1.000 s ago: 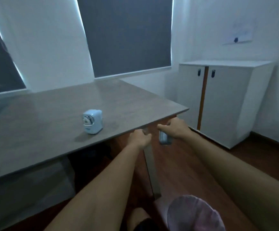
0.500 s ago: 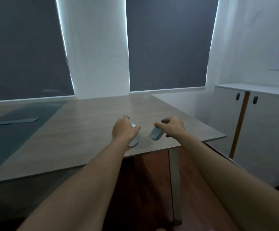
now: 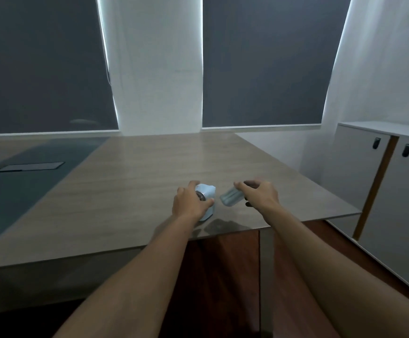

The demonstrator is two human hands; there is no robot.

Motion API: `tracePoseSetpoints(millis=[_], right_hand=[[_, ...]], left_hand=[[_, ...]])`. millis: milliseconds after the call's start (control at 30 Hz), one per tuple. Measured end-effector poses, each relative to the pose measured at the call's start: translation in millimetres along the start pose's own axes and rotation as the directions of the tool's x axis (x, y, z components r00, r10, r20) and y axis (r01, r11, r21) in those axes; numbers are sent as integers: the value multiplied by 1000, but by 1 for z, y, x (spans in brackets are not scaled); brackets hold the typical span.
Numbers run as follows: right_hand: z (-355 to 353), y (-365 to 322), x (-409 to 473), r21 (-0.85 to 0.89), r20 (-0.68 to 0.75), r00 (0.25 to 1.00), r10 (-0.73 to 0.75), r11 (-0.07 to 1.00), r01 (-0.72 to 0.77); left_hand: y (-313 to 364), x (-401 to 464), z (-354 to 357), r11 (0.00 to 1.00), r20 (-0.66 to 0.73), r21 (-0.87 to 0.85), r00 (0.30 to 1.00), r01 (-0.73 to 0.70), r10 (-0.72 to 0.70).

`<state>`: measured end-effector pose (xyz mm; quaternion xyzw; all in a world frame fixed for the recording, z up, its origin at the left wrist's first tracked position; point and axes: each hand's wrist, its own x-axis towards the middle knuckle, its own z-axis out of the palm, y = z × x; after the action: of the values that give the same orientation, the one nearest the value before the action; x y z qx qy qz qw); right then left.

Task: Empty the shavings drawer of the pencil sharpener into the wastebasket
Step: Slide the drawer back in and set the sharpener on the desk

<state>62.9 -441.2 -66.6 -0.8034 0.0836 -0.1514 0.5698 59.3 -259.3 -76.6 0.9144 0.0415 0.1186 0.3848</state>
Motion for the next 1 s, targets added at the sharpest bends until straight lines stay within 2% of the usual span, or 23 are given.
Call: tracePoseSetpoints(millis=[133, 300, 433, 533, 767, 1000], right_hand=[[5, 11, 9, 71, 16, 998, 53, 996, -54], [10, 12, 12, 170, 58, 994, 95, 980, -104], [16, 6, 11, 254, 85, 989, 122, 957, -139], [22, -1, 9, 318, 134, 978, 161, 928, -197], [39, -22, -12, 400, 246, 954, 169, 879, -259], [69, -45, -34, 414, 307, 944, 118, 877, -244]], left_hand=[[-8, 8, 12, 1000, -14, -19, 1000, -2, 1], [-14, 16, 13, 967, -38, -245, 996, 63, -75], [-18, 18, 4, 887, -59, -447, 986, 114, -156], [-22, 18, -12, 788, 7, -594, 981, 161, -195], [-38, 7, -53, 677, 145, -702, 975, 220, -166], [-50, -7, -91, 633, 159, -747, 979, 203, -126]])
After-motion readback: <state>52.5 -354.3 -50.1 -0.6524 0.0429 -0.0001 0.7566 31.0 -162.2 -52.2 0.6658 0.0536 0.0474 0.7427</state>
